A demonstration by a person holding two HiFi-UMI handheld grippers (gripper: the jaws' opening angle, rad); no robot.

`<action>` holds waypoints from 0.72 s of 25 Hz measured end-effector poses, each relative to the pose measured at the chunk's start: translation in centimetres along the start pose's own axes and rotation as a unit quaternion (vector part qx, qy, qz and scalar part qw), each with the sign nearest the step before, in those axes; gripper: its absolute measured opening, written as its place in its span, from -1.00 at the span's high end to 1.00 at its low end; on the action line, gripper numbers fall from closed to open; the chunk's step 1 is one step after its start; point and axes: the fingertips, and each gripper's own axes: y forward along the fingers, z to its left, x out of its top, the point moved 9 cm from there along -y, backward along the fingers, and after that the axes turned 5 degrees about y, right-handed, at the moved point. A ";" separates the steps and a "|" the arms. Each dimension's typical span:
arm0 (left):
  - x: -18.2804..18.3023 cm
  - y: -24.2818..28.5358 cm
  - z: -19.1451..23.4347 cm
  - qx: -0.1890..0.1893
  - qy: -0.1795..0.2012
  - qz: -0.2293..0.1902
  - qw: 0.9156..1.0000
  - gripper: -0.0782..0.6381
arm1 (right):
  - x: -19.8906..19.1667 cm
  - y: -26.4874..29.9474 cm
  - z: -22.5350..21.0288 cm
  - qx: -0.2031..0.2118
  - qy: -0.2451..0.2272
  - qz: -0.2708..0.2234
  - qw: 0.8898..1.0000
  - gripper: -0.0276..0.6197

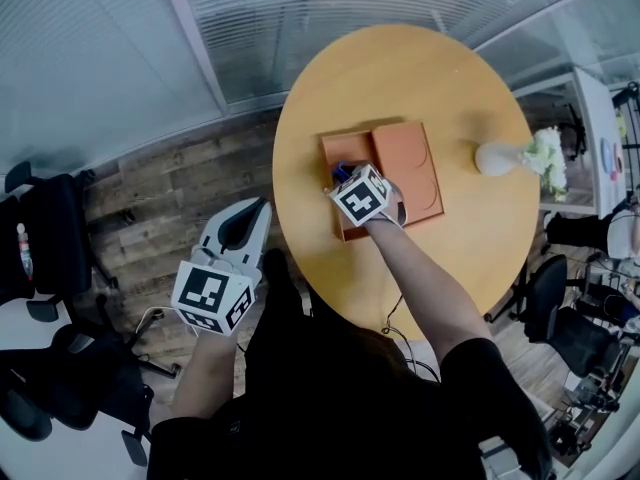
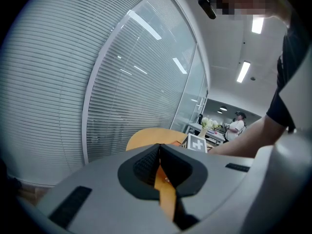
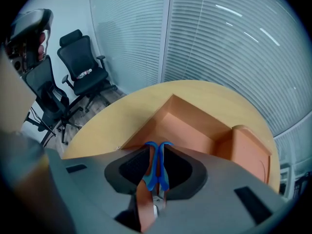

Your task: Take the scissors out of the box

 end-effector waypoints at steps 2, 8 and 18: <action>-0.1 -0.1 0.2 0.001 -0.002 -0.001 1.000 0.74 | 0.2 0.3 -0.1 -0.008 0.005 0.009 1.000 0.60; -0.1 -0.5 0.2 -0.006 -0.004 -0.004 1.000 0.74 | -1.4 0.7 -0.4 0.009 0.091 0.039 0.995 0.61; -0.2 -0.7 0.2 -0.011 -0.003 -0.003 1.000 0.74 | -1.7 0.5 0.1 0.005 0.068 0.027 0.997 0.56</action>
